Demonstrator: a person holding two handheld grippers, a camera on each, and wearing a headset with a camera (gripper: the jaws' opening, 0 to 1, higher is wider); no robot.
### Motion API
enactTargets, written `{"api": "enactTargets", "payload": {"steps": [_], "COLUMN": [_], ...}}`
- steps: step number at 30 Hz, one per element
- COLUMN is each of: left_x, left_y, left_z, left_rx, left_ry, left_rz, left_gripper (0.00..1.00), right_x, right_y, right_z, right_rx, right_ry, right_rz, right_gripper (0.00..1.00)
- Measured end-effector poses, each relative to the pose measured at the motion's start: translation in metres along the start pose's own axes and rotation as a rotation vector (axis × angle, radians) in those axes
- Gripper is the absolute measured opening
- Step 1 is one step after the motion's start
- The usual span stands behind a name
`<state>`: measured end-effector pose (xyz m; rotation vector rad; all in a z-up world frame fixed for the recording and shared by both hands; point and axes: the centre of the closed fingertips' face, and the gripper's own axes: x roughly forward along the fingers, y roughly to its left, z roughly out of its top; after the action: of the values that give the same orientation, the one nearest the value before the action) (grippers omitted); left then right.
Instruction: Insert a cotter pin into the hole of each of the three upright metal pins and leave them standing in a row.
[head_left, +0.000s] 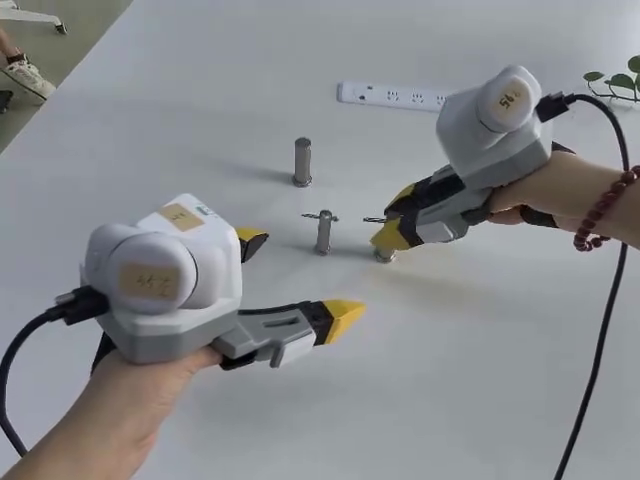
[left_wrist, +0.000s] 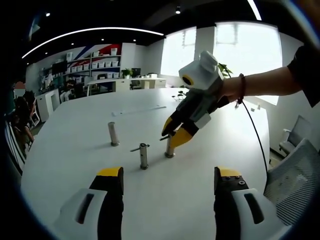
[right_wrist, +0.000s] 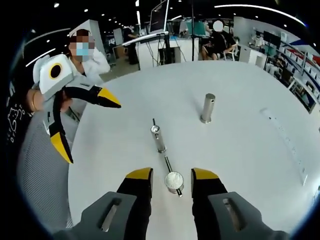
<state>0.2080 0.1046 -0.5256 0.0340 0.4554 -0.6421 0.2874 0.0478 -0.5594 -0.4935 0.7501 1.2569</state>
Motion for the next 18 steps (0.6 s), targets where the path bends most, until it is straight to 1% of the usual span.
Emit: {"api": "enactTargets", "payload": {"steps": [5,9,15,16,18], "left_x": [-0.002,-0.003,-0.003,-0.004,-0.005], "left_y": [0.002,0.003,0.005,0.007,0.008], "left_z": [0.002,0.003,0.003,0.004,0.005], "left_rx": [-0.008,-0.011,-0.013,-0.008,-0.009], "left_ry": [-0.015,-0.020,-0.024,-0.035,-0.041], "left_rz": [0.001,0.004,0.006,0.017,0.018], "left_gripper": [0.77,0.78,0.81,0.82,0.83], "right_x": [-0.004,-0.004,0.005,0.006,0.009], "right_y": [-0.002,-0.005,-0.020,-0.023,-0.029], "right_z": [0.027,0.044,0.062,0.064,0.070], "right_rx": [0.052,0.062,0.074,0.071,0.084], "right_ry": [-0.088,-0.141,-0.204,-0.210,-0.234], "right_rz": [-0.023,-0.044,-0.097,-0.103,-0.119], "right_gripper": [0.29,0.30,0.34,0.34,0.35]}}
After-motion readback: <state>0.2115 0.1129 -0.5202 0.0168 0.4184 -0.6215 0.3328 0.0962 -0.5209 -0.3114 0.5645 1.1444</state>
